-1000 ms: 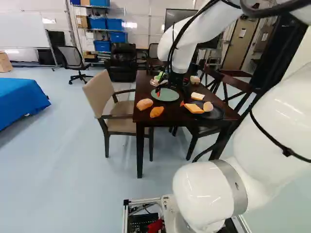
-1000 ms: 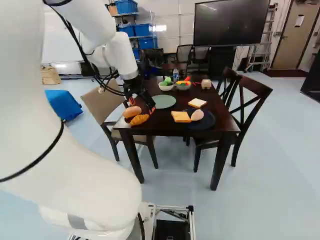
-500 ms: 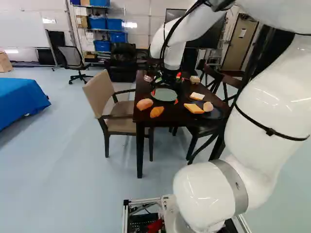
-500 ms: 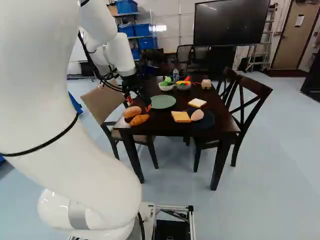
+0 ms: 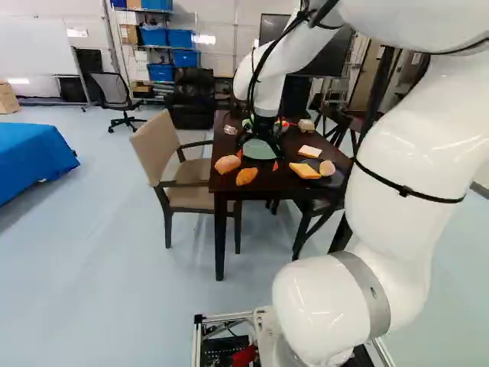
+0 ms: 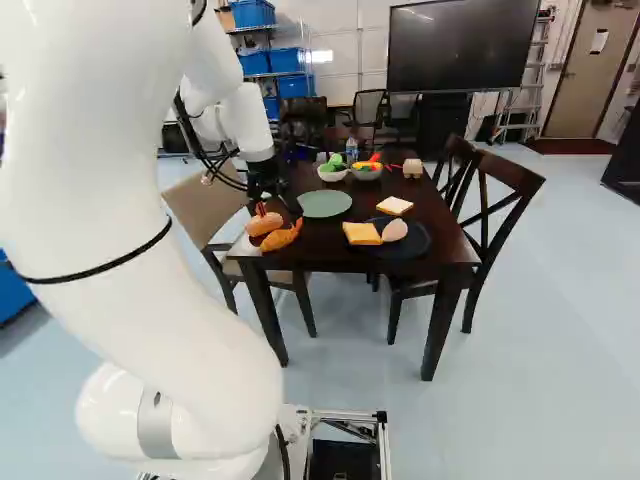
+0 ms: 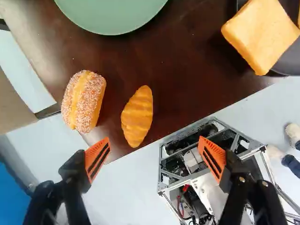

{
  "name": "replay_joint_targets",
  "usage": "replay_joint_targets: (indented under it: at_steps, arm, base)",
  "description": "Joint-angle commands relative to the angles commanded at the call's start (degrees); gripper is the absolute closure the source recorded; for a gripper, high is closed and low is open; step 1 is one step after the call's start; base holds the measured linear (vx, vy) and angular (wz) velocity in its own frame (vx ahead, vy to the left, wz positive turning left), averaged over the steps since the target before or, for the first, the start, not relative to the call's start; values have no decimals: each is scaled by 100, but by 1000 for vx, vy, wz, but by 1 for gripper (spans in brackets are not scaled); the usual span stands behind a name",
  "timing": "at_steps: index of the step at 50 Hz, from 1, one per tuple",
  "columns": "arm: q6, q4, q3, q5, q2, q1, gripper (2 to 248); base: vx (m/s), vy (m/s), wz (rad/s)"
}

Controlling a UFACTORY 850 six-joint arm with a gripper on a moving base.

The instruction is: Move the croissant to the empty plate

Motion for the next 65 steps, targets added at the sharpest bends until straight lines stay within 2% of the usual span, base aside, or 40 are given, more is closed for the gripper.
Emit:
replay_joint_targets:
  at_steps: [13,37,65]
  arm:
    - [0,0,-276,0,-460,7,3]
    - [0,0,-416,0,-979,37,3]
    - [0,0,-416,58,-979,37,3]
  base:
    - [0,0,0]
    - [0,0,0]
    - [0,0,0]
